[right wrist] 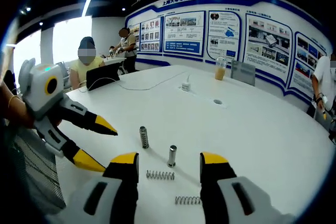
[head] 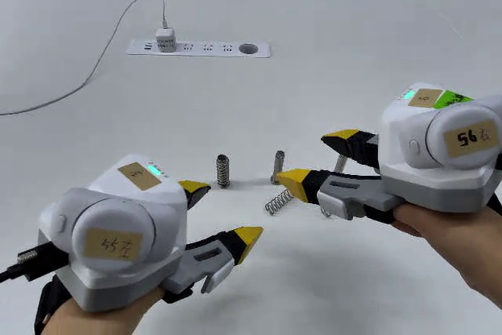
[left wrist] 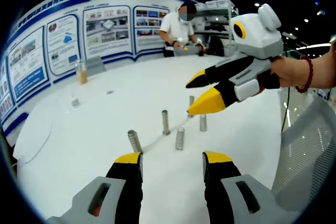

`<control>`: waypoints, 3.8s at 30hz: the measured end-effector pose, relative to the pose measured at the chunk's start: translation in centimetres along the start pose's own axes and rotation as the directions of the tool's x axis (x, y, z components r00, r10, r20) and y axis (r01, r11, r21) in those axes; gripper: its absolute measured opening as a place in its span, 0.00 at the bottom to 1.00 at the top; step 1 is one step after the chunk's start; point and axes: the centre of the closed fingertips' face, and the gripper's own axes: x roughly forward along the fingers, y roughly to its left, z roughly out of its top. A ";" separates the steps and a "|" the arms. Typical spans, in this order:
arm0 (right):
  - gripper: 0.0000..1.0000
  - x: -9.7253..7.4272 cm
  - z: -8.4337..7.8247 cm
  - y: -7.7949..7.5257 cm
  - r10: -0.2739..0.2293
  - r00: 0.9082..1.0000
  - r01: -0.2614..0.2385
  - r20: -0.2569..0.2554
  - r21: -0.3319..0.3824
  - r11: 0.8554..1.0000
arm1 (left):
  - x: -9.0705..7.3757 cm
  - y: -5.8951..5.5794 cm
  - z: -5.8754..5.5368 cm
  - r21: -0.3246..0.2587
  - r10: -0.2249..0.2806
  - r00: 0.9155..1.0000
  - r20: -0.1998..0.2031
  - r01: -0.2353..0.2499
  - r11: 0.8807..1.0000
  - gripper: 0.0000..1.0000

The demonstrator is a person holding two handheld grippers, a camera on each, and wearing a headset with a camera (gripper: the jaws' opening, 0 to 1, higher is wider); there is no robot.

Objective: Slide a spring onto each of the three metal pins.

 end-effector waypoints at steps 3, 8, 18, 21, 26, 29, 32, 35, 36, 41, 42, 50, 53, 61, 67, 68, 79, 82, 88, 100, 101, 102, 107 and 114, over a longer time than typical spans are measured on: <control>0.48 -0.4 -0.6 -0.5 -0.014 1.000 0.014 -0.007 0.015 1.000 | 0.7 -0.1 -0.2 0.015 -0.005 1.000 -0.016 0.005 1.000 0.46; 0.49 -1.4 -1.3 -1.2 -0.027 1.000 0.027 -0.004 0.028 0.999 | 1.9 -0.4 -0.4 0.026 -0.027 0.999 -0.028 0.027 0.999 0.42; 0.50 -2.6 -3.4 -1.7 -0.031 0.999 0.033 -0.038 0.047 0.998 | 4.4 -1.1 -0.9 0.090 -0.051 0.997 -0.062 0.057 0.994 0.37; 0.51 -2.9 -3.9 -1.8 -0.030 0.999 0.032 -0.045 0.053 0.998 | 5.1 -1.1 -0.8 0.097 -0.062 0.996 -0.064 0.068 0.993 0.36; 0.52 -3.3 -4.4 -2.1 -0.032 0.998 0.035 -0.051 0.061 0.998 | 6.2 -1.2 -0.9 0.084 -0.080 0.993 -0.082 0.086 0.993 0.32; 0.52 -3.5 -4.8 -2.3 -0.033 0.997 0.037 -0.063 0.066 0.997 | 6.8 -1.1 -1.1 0.072 -0.086 0.992 -0.088 0.092 0.993 0.30; 0.52 -3.8 -5.0 -2.4 -0.036 0.997 0.041 -0.067 0.071 0.997 | 7.3 -1.1 -1.6 0.082 -0.088 0.990 -0.111 0.097 0.992 0.28; 0.52 -3.9 -5.2 -2.5 -0.045 0.996 0.051 -0.072 0.084 0.995 | 7.7 -1.2 -2.1 0.065 -0.104 0.986 -0.133 0.113 0.991 0.25; 0.51 -3.9 -5.1 -2.4 -0.041 0.997 0.047 -0.068 0.095 0.994 | 7.8 -1.2 -2.2 0.062 -0.101 0.985 -0.137 0.111 0.992 0.25; 0.51 -3.9 -5.2 -2.0 -0.039 0.997 0.045 -0.068 0.096 0.994 | 8.1 -1.3 -2.4 0.062 -0.111 0.984 -0.138 0.120 0.991 0.19; 0.51 -3.9 -5.2 -1.8 -0.037 0.997 0.043 -0.069 0.099 0.994 | 8.1 -1.3 -2.3 0.063 -0.112 0.984 -0.140 0.122 0.991 0.19; 0.51 -3.6 -5.3 -1.5 -0.032 0.996 0.040 -0.081 0.096 0.995 | 8.5 -1.6 -2.2 0.076 -0.121 0.982 -0.142 0.133 0.988 0.15; 0.50 -3.6 -5.5 -1.7 -0.040 0.995 0.048 -0.095 0.087 0.995 | 8.6 -1.6 -2.1 0.097 -0.114 0.983 -0.147 0.129 0.987 0.11; 0.50 -3.6 -5.0 -1.9 -0.038 0.996 0.047 -0.085 0.109 0.993 | 8.2 -1.8 -2.0 0.122 -0.110 0.986 -0.126 0.125 0.985 0.10; 0.50 -3.6 -3.8 -2.0 -0.020 0.999 0.028 -0.048 0.165 0.986 | 7.2 -2.2 -1.2 0.133 -0.114 0.990 -0.083 0.124 0.983 0.10; 0.50 -3.6 -3.7 -1.9 -0.018 0.999 0.025 -0.043 0.175 0.984 | 7.0 -2.3 -1.1 0.135 -0.114 0.990 -0.078 0.123 0.983 0.10; 0.45 -3.4 -1.2 -0.7 0.059 0.998 -0.067 0.037 0.258 0.964 | 4.0 -2.2 0.1 0.171 -0.104 0.994 0.018 0.099 0.980 0.10; 0.43 -3.2 -0.8 -0.2 0.088 0.995 -0.096 0.042 0.257 0.962 | 3.3 -2.2 0.3 0.182 -0.108 0.994 0.033 0.101 0.978 0.10; 0.39 -3.0 0.0 1.8 0.190 0.980 -0.201 0.067 0.276 0.940 | 2.0 -2.5 1.2 0.199 -0.132 0.988 0.083 0.114 0.973 0.10; 0.33 -3.2 0.4 3.9 0.311 0.947 -0.321 0.078 0.252 0.913 | 0.2 -3.9 2.9 0.210 -0.219 0.959 0.178 0.180 0.961 0.10; 0.33 -3.2 0.4 4.0 0.320 0.944 -0.330 0.081 0.255 0.909 | 0.2 -3.9 3.0 0.211 -0.220 0.959 0.181 0.181 0.961 0.10; 0.32 -3.3 0.5 4.1 0.330 0.940 -0.341 0.086 0.267 0.901 | 0.2 -3.9 3.0 0.216 -0.220 0.959 0.181 0.179 0.960 0.10; 0.32 -3.5 0.5 4.3 0.353 0.931 -0.366 0.096 0.292 0.884 | -0.6 -4.3 3.7 0.229 -0.240 0.947 0.212 0.191 0.955 0.10; 0.28 -3.9 0.8 5.3 0.414 0.901 -0.432 0.128 0.327 0.840 | -1.6 -5.1 4.1 0.254 -0.283 0.930 0.236 0.222 0.941 0.10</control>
